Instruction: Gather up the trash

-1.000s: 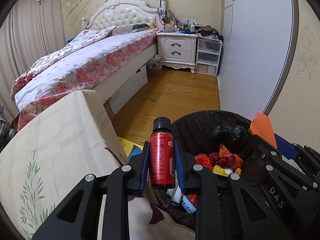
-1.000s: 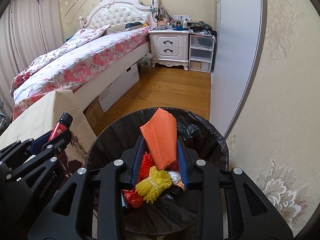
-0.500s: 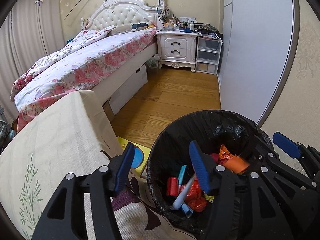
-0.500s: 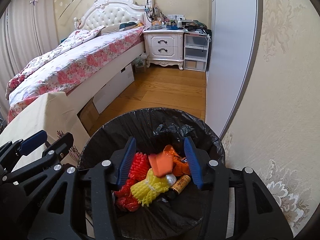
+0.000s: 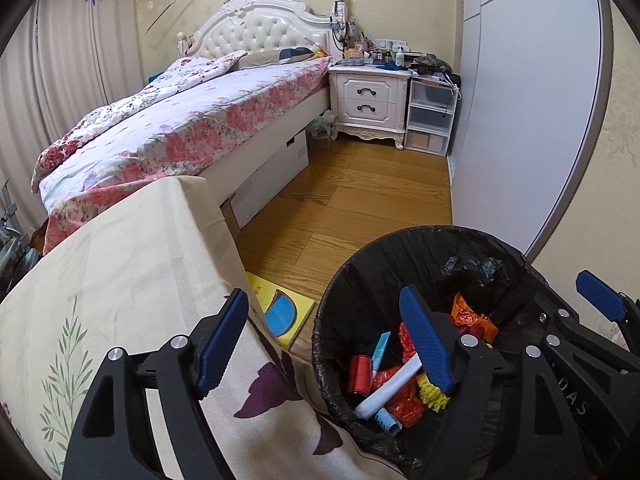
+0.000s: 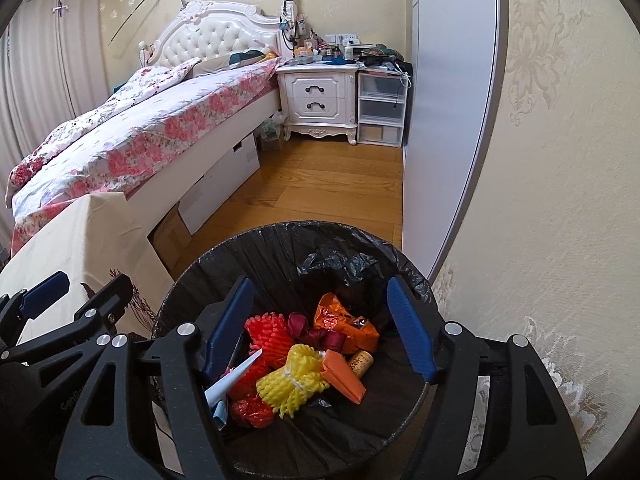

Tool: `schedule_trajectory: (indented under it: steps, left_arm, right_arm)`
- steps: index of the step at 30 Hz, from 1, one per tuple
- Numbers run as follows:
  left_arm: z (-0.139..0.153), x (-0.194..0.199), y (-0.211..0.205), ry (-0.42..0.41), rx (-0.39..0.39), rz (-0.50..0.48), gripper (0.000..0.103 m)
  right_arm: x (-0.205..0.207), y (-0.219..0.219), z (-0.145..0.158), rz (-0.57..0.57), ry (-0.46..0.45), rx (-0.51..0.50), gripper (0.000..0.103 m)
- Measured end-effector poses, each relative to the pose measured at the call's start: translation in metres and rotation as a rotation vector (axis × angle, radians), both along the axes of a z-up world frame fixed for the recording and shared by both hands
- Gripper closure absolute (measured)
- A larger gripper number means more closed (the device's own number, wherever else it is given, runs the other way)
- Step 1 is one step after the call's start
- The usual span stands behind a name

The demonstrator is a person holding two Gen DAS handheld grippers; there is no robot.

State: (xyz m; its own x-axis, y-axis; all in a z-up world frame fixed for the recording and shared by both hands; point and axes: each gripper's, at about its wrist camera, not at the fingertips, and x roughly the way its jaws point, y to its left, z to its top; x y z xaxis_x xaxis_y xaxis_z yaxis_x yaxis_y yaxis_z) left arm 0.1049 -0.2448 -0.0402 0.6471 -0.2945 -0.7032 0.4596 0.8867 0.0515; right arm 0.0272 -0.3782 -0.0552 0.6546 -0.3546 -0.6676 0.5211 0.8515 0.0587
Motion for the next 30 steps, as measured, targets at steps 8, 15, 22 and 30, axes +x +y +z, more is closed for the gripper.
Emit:
schedule_trajectory:
  steps: [8,15,22,30]
  left_arm:
    - [0.005,-0.006,0.014,-0.019,-0.003,0.027,0.025]
    - [0.013,-0.014,0.029,-0.042,-0.015,0.048,0.022]
    - [0.02,-0.024,0.044,-0.059,-0.024,0.061,0.021]
    - [0.032,-0.045,0.066,-0.1,-0.039,0.07,0.02]
  right_arm:
    - [-0.004,0.009,0.005,0.01,0.0,-0.02,0.027]
    - [-0.01,0.017,0.01,0.017,-0.001,-0.051,0.019]
    - [-0.016,0.026,0.014,0.028,0.004,-0.064,0.015]
    - [-0.033,0.043,0.017,0.048,0.002,-0.064,0.015]
